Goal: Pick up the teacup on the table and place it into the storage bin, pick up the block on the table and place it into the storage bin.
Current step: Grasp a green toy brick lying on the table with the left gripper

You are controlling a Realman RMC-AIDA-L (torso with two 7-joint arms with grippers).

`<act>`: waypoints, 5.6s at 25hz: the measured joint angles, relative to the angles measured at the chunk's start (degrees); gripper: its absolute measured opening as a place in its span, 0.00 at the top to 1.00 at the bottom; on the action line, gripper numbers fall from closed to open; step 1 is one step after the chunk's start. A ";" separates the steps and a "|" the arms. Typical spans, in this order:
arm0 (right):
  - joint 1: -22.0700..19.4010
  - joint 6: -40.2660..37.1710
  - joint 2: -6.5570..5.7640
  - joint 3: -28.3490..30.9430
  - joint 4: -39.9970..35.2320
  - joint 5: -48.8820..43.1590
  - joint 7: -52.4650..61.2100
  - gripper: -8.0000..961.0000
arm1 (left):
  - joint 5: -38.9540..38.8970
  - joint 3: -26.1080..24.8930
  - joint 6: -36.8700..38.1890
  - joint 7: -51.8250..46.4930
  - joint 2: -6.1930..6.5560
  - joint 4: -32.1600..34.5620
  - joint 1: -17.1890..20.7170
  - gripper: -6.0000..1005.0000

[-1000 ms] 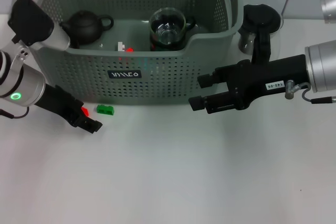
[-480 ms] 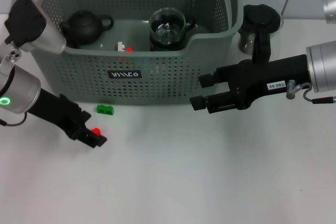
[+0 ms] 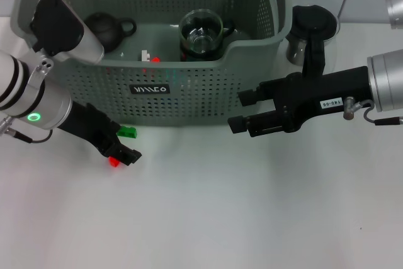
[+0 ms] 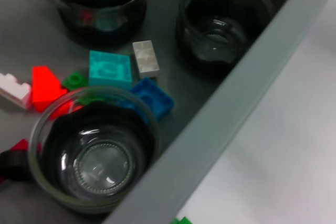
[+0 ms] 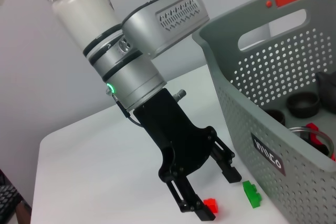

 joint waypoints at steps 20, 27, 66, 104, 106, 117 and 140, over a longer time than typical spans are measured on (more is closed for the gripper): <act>-0.09 -0.06 -0.01 -0.04 0.00 0.00 0.05 0.22 | 4.14 0.62 -4.74 -6.24 0.62 -6.24 -3.38 0.18; -0.13 -0.06 -0.09 -0.04 -0.01 0.00 0.05 0.22 | 4.18 0.63 -4.94 -6.85 0.63 -6.34 -3.84 0.18; -0.23 -0.06 -0.26 -0.13 0.00 -0.09 0.00 0.22 | -1.85 1.63 5.60 -0.91 -0.62 -0.57 -2.20 0.20; -0.24 0.25 -0.62 0.03 -0.01 -0.09 0.05 0.22 | -1.91 16.35 -8.39 -6.24 -0.61 -4.24 -2.07 0.47; -0.27 0.21 -0.62 0.07 -0.01 -0.09 0.05 0.22 | -1.81 16.33 -8.35 -6.28 -0.61 -3.73 -1.95 0.47; -0.29 0.37 -0.61 -0.02 -0.01 -0.09 0.05 0.22 | -3.45 16.81 -6.21 -5.68 -0.77 -2.88 -1.60 0.48; -0.21 0.45 -0.70 -0.14 0.08 -0.09 -0.22 0.22 | -3.36 16.75 -6.63 -5.68 -0.63 -4.66 -1.99 0.55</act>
